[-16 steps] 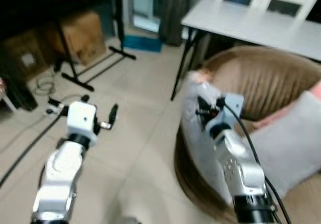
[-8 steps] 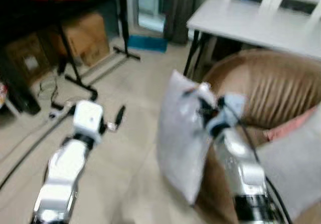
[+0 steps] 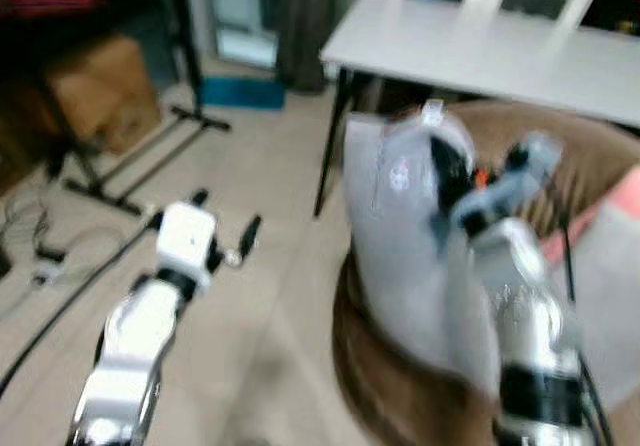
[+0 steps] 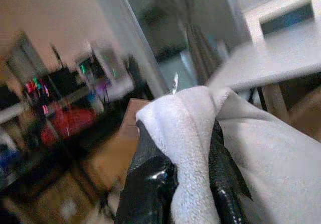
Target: Move the pillow to the sofa from floor
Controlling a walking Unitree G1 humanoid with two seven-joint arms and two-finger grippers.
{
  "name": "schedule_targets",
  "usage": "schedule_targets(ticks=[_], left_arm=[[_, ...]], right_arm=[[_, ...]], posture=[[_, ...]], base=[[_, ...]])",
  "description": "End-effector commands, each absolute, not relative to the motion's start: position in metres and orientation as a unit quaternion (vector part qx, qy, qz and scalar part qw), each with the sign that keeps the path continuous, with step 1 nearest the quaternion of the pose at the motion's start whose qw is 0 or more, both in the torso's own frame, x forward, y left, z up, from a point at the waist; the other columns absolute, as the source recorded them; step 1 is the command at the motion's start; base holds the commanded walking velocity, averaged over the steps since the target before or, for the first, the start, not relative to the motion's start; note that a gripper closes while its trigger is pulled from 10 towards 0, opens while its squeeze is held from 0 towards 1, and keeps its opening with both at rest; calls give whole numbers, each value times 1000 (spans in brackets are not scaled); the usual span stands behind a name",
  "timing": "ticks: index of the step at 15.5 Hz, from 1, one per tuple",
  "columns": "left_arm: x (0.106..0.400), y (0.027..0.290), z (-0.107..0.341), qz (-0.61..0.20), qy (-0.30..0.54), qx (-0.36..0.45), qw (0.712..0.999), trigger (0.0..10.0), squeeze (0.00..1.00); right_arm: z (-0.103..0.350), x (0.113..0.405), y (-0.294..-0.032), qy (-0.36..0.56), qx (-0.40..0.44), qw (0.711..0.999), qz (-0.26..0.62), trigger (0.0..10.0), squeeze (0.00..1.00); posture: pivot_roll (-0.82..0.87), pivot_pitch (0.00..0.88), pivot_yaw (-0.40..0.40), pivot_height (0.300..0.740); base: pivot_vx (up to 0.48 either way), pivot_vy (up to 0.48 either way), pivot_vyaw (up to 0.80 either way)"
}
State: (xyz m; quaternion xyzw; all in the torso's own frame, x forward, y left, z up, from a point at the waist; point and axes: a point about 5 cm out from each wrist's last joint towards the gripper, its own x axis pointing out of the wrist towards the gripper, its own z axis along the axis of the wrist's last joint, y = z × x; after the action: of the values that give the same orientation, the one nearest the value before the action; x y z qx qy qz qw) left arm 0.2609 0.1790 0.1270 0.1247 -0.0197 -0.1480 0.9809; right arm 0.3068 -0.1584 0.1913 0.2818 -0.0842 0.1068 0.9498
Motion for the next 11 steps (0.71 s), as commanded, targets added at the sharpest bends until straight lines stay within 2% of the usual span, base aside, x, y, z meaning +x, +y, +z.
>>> schedule_targets(ticks=[1, 2, 4, 8, 11], left_arm=[[261, 172, 129, -164, -27, 120, 979, 10000, 361], [260, 172, 129, -168, -27, 120, 978, 10000, 357], [260, 170, 129, -179, -23, 124, 976, 10000, 357], [260, 168, 128, -198, -18, 128, 972, 10000, 353], [260, 164, 125, -232, -7, 143, 962, 10000, 337]], right_arm=[[206, 307, -182, -125, 278, 950, 63, 10000, 0], [212, 309, -193, -135, 257, 956, 35, 10000, 0], [216, 310, -197, -146, 246, 958, 6, 10000, 0], [209, 315, -194, -128, 221, 967, -13, 10000, 0], [192, 320, -195, -98, 218, 969, -66, 10000, 0]], posture=[[75, 0, -25, 740], [74, 0, -24, 740], [75, 0, -26, 740], [78, 0, -27, 740], [73, 0, -26, 740]], base=[[371, 0, 0], [368, 0, 0], [360, 0, 0], [346, 0, 0], [81, 0, 0]])
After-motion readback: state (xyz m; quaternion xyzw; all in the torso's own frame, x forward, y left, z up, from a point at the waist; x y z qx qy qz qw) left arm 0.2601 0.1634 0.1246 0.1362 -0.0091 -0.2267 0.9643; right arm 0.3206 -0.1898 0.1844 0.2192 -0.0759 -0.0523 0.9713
